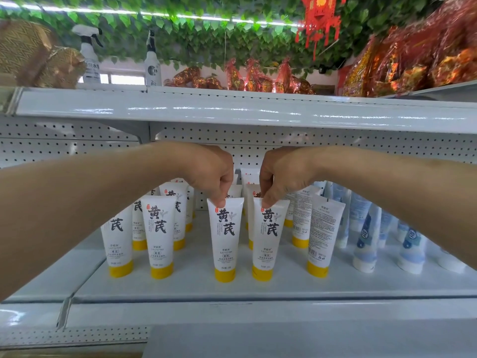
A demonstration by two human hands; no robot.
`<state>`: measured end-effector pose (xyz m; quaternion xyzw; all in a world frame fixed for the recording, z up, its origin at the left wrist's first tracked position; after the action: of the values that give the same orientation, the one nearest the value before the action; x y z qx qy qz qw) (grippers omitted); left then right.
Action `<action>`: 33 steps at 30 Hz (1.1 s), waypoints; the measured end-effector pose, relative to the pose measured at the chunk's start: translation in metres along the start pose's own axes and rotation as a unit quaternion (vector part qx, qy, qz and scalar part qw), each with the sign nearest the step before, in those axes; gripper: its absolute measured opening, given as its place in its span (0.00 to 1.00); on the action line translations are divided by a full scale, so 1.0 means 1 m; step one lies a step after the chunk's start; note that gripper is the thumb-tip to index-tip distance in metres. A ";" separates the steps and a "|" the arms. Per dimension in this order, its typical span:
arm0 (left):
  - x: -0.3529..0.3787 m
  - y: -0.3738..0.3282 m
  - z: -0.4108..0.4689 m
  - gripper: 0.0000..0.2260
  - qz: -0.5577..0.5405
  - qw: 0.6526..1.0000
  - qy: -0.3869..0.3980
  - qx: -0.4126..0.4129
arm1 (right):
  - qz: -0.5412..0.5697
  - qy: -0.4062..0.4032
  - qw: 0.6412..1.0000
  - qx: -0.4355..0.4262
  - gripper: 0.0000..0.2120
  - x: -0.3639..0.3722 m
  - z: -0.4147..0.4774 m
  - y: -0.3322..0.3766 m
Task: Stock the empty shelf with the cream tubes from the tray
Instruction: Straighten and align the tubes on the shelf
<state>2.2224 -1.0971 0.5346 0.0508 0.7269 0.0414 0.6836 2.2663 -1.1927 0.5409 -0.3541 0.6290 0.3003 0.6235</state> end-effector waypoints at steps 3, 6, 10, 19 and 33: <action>0.001 0.001 0.001 0.07 0.005 1.000 0.005 0.002 | -0.001 0.001 1.000 0.002 0.10 0.000 0.002 -0.002; 0.001 0.001 0.003 0.08 0.010 1.000 0.006 0.002 | 0.005 -0.002 1.000 0.005 0.11 0.000 0.003 -0.003; 0.001 0.001 0.005 0.08 0.010 1.000 0.004 0.006 | 0.012 0.000 1.000 0.007 0.10 0.001 0.005 -0.004; 0.000 0.002 0.005 0.07 -0.013 1.000 0.020 -0.005 | 0.018 0.003 1.000 -0.006 0.08 0.000 0.007 -0.004; -0.036 -0.044 0.049 0.18 -0.047 0.997 -0.058 -0.005 | -0.024 -0.082 0.996 0.013 0.16 -0.027 -0.018 -0.067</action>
<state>2.2728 -1.1462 0.5612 0.0156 0.6874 0.0098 0.7260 2.3097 -1.2437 0.5725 -0.3351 0.5713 0.3048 0.6844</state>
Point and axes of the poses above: each hand's wrist, its own z-axis towards the middle knuckle, its own x-axis out of the palm, y = z × x, the point moved 8 cm from there along z, towards the middle knuckle, and after that the axes turned 1 degree about z, right-handed, at the moved point
